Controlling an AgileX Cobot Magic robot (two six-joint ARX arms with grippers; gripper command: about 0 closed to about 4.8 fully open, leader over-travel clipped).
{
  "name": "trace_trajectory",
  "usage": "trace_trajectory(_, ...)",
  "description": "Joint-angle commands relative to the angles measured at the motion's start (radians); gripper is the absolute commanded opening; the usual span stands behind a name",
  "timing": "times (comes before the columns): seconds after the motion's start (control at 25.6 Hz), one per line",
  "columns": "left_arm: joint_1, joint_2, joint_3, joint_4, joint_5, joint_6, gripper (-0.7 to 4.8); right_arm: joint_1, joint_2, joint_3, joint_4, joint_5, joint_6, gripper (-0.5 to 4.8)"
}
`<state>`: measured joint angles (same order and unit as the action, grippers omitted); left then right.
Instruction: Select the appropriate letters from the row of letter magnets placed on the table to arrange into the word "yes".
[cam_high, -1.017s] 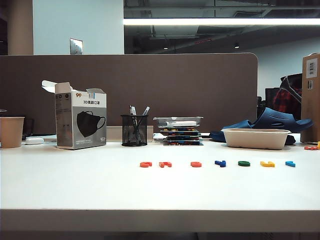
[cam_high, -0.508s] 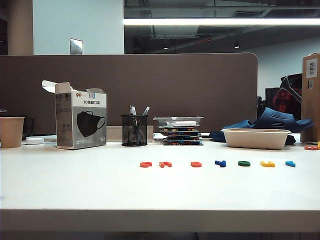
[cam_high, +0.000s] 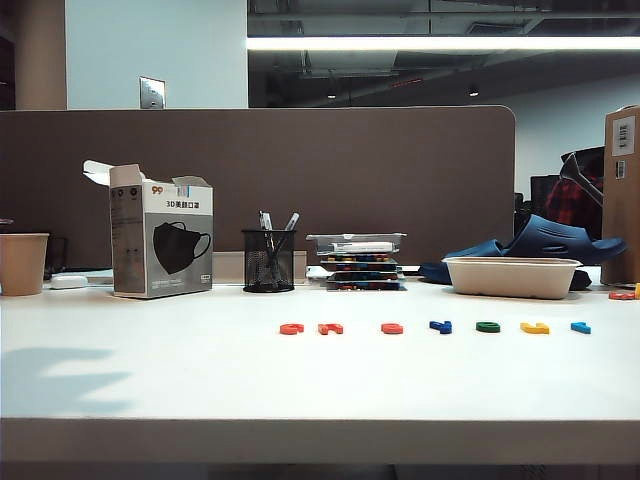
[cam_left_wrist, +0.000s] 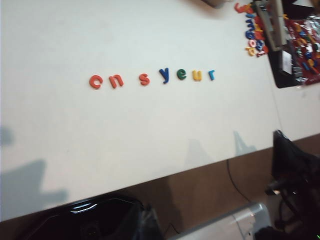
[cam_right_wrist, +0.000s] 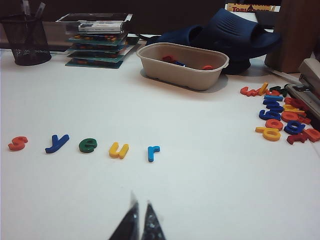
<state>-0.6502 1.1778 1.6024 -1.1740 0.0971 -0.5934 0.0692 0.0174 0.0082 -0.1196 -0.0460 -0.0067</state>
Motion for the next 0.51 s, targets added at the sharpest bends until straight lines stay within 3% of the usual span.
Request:
trace_trajectory(0.04,-0.052,0.020,0.004,0.023,-0.128,-0.039,-0.05,0.000,-0.005,-0.007,0.019,0.003,-0.002,0.13)
trace_trajectory(0.51,-0.225,0.036,0.004,0.119,-0.196,-0.123,-0.05,0.000,-0.005,-0.007,0.019,0.003,-0.002,0.13)
